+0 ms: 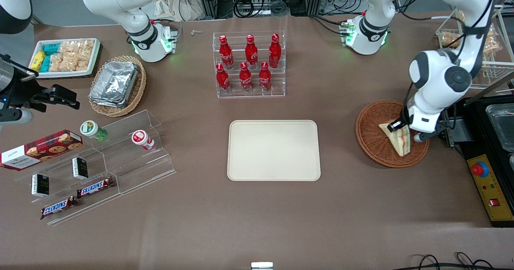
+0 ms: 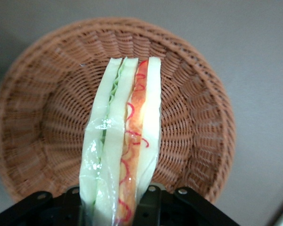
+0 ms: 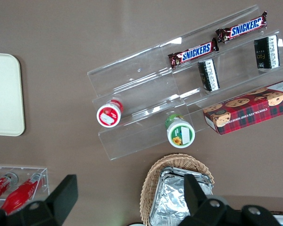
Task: Place sandwich from basket to tray
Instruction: 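Lift the sandwich up out of the basket with the left gripper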
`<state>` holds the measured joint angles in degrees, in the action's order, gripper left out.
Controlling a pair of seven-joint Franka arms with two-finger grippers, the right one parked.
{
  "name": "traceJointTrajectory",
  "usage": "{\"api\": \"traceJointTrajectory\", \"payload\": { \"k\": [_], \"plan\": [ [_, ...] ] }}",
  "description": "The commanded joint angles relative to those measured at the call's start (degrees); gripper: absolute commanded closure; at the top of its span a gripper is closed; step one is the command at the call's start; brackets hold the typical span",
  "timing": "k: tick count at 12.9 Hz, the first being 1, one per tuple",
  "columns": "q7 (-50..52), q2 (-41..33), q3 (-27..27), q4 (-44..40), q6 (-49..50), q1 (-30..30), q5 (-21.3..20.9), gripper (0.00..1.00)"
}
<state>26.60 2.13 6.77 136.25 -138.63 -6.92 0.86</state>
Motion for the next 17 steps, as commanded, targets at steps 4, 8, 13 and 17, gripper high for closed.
{"api": "traceJointTrajectory", "payload": {
  "k": [4, 8, 13, 17],
  "plan": [
    [0.8, -1.4, 0.5, -23.2, 30.1, -0.6, -1.4, 1.0],
    [-1.2, -1.2, 0.7, -30.5, 36.1, -0.1, -1.9, 1.0],
    [-2.0, 1.5, 1.7, -37.0, 40.1, 0.1, -0.5, 1.0],
    [-1.6, 1.4, 3.2, -38.3, 40.2, 0.1, -0.7, 1.0]
  ]
}}
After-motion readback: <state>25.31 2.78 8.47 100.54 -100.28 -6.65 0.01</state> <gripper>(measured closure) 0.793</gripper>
